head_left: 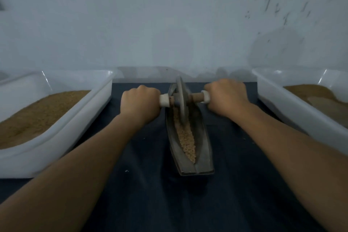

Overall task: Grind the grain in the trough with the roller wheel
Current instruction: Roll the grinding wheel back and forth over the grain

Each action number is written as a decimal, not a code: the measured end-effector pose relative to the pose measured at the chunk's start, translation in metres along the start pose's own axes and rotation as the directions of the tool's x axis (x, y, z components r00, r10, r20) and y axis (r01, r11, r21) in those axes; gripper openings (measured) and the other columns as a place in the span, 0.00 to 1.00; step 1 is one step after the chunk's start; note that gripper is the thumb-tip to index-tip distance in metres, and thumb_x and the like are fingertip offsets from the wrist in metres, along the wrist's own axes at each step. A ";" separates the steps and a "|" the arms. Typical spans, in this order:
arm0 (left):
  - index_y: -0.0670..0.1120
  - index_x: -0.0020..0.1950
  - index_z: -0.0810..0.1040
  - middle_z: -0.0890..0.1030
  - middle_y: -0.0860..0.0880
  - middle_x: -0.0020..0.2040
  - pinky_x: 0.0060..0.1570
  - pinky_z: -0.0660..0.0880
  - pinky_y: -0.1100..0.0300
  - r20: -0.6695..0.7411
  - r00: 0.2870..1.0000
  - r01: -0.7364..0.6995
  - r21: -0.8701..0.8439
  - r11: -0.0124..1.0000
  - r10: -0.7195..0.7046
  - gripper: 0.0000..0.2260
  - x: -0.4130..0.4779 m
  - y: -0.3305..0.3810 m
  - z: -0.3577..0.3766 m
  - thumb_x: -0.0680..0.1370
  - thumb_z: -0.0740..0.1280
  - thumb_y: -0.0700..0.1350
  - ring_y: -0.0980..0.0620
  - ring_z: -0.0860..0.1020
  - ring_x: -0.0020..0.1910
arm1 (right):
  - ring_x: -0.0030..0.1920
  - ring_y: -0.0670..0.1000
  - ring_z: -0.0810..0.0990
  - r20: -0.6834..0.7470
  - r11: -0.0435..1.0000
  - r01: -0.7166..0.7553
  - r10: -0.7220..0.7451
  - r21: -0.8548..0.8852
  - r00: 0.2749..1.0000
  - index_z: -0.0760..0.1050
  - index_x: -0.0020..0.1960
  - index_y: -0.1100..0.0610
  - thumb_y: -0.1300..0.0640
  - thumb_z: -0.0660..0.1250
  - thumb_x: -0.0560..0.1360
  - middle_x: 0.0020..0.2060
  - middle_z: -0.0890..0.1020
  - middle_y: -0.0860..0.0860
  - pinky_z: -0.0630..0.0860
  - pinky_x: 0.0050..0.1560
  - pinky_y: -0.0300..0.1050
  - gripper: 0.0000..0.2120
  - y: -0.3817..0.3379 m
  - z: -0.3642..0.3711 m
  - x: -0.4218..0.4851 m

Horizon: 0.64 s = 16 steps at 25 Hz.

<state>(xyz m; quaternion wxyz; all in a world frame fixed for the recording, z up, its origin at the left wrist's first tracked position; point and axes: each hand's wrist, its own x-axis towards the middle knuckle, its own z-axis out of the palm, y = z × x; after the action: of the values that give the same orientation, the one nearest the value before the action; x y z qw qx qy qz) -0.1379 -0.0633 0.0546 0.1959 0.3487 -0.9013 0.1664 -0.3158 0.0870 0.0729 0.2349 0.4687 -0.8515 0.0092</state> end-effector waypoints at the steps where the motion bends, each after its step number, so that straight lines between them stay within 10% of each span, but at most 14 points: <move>1: 0.51 0.43 0.75 0.73 0.51 0.37 0.34 0.65 0.55 -0.001 1.000 0.009 0.002 1.000 -0.009 0.04 -0.002 0.000 0.000 0.77 0.64 0.49 0.49 0.70 0.33 | 0.43 0.55 0.79 0.035 1.000 0.001 -0.001 0.001 0.999 0.78 0.50 0.47 0.50 0.66 0.78 0.43 0.80 0.49 0.74 0.40 0.47 0.03 0.000 -0.001 0.002; 8: 0.55 0.31 0.61 0.52 0.56 0.27 0.29 0.47 0.68 -0.326 0.890 -0.295 0.123 0.948 0.319 0.12 -0.058 -0.028 -0.021 0.64 0.65 0.55 0.54 0.49 0.23 | 0.21 0.42 0.55 -0.309 0.990 0.143 -0.137 -0.003 0.941 0.66 0.33 0.47 0.44 0.64 0.63 0.22 0.57 0.41 0.50 0.28 0.32 0.10 0.025 -0.009 -0.084; 16: 0.51 0.46 0.77 0.74 0.50 0.38 0.36 0.66 0.54 0.041 0.998 -0.037 0.020 0.999 0.036 0.06 0.004 -0.001 -0.007 0.76 0.66 0.52 0.47 0.69 0.35 | 0.41 0.55 0.79 0.057 0.998 -0.047 0.044 0.042 0.997 0.78 0.47 0.49 0.48 0.65 0.79 0.43 0.81 0.51 0.70 0.38 0.46 0.07 0.000 0.000 -0.006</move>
<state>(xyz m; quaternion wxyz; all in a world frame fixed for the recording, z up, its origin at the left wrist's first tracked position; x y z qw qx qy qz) -0.1382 -0.0639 0.0627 0.1707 0.3375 -0.9096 0.1720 -0.3129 0.0918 0.0700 0.2006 0.4542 -0.8678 0.0201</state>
